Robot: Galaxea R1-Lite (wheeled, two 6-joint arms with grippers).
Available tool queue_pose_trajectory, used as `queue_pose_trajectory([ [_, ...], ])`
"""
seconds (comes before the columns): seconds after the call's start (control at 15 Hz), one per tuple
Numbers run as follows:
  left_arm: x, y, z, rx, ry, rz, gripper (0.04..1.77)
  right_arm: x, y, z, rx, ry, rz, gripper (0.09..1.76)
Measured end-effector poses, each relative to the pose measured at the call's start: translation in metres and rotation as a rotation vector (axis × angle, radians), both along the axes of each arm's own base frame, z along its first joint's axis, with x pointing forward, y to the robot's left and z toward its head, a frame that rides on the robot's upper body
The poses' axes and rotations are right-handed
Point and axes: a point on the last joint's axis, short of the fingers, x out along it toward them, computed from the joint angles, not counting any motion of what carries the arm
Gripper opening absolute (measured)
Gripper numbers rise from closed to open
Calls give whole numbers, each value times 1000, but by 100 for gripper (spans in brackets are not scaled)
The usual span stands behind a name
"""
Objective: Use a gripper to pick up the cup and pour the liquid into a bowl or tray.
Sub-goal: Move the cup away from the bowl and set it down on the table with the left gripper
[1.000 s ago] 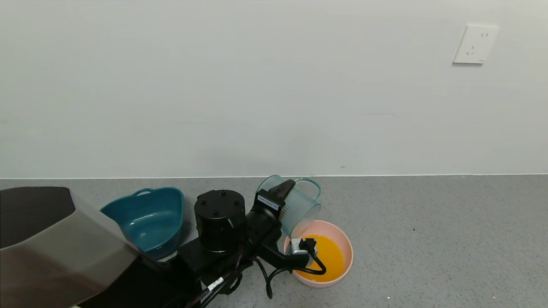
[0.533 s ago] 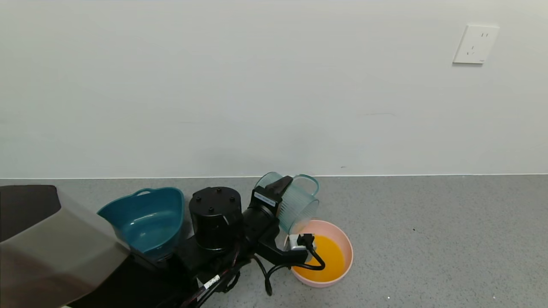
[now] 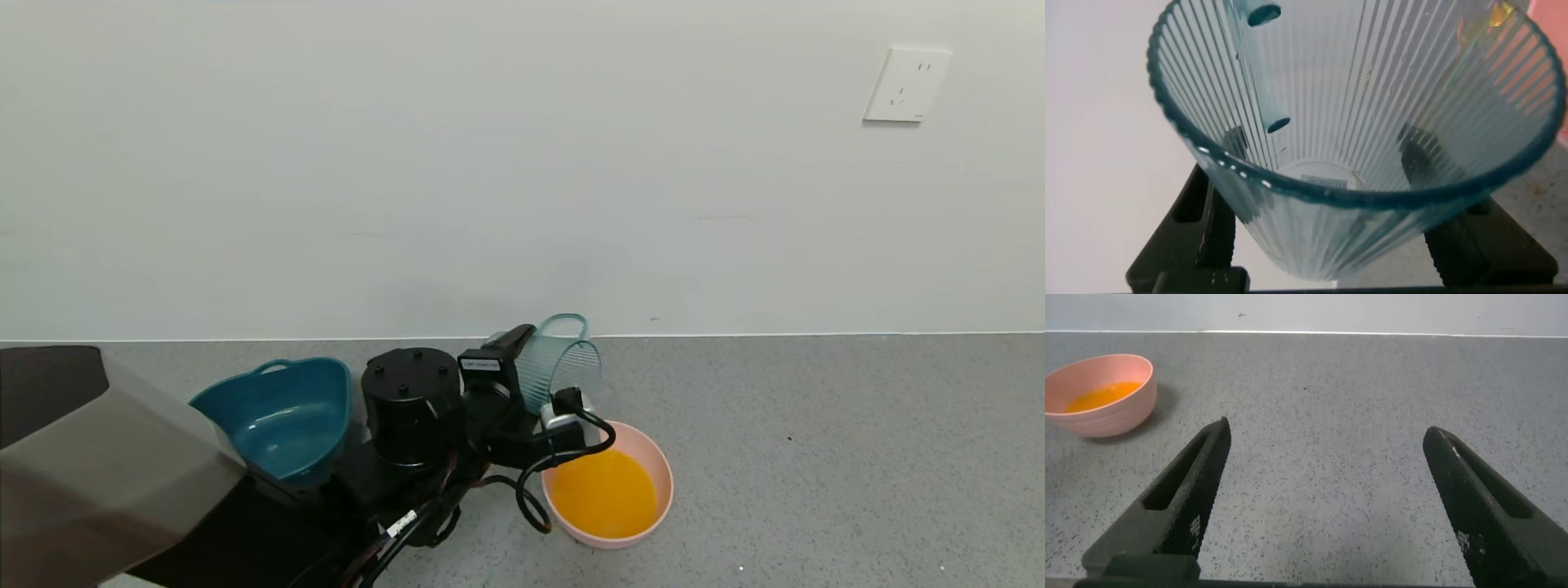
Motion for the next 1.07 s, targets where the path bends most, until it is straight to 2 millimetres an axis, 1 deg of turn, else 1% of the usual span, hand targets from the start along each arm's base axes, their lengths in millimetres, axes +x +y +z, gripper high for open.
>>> queue_pose_trajectory([
  [0.2,6,-4,3,-135,63,21,129,0,0,0,0,0,0,171],
  [0.4,17,-1,8,-259,193,78,129,0,0,0,0,0,0,171],
  [0.67,26,18,24,-405,249,132,129,0,0,0,0,0,0,171],
  [0.93,32,36,31,-565,318,106,129,0,0,0,0,0,0,171],
  [1.07,30,42,33,-652,361,100,129,0,0,0,0,0,0,171],
])
